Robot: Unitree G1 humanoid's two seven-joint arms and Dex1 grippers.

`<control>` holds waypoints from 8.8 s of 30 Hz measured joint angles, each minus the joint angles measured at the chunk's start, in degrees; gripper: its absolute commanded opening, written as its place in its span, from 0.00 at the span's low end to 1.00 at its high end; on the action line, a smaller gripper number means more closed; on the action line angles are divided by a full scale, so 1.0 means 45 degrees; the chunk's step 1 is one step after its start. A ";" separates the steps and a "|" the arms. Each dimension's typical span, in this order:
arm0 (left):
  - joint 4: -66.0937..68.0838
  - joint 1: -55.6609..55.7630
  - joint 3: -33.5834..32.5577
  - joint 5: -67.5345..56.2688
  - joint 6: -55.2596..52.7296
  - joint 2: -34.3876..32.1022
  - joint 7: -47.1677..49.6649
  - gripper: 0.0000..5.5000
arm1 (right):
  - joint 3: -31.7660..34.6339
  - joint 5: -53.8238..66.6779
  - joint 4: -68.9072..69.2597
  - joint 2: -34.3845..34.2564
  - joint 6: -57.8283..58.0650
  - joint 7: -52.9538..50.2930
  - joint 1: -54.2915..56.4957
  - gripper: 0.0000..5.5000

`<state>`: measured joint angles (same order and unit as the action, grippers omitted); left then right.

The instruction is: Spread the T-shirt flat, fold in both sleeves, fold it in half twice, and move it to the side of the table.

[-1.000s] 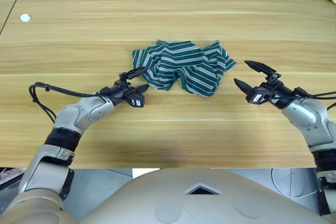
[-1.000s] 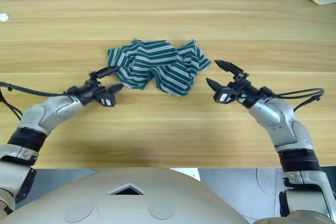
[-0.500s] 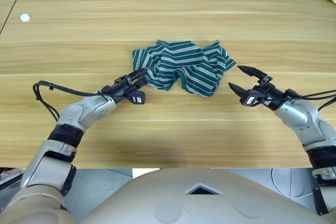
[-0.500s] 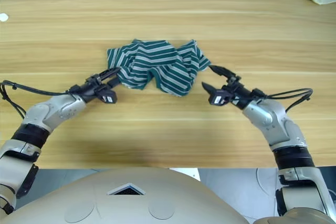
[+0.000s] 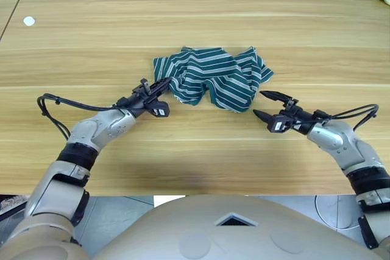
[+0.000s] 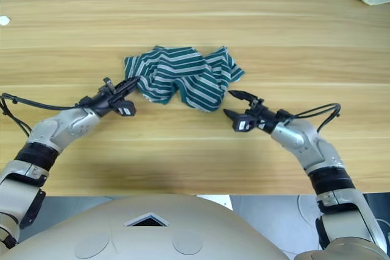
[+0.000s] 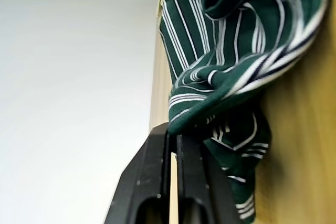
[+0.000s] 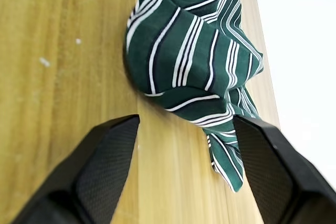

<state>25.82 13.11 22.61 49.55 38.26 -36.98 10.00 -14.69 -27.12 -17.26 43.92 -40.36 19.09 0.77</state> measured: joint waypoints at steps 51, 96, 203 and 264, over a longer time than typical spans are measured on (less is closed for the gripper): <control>-0.2612 -0.1936 -0.2723 -0.1948 -0.0042 0.0707 0.2047 0.00 | -0.1971 -0.0953 -0.1052 -0.0961 -0.0307 -0.1722 0.1303 0.55; -0.4237 -0.1845 -0.1679 -1.6688 0.3358 -0.1911 -0.6867 0.00 | 0.2997 1.4191 0.3776 -0.0216 -0.0663 0.2932 0.1569 0.01; -0.7334 -0.6357 -0.3560 -0.7589 -0.1041 -0.0977 -0.6682 0.56 | 0.3246 0.3668 0.0379 -0.0965 -0.0270 0.2133 -0.0717 0.42; -0.3470 -0.4887 -0.2652 -0.2055 -0.3109 -0.3570 -0.5602 0.00 | 0.2516 0.3603 -0.0432 -0.0646 -0.0280 0.1815 0.0037 0.42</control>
<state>10.21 -8.88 10.68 40.31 24.27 -53.05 -15.21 -3.37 -10.90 -19.20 41.01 -41.62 27.26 0.94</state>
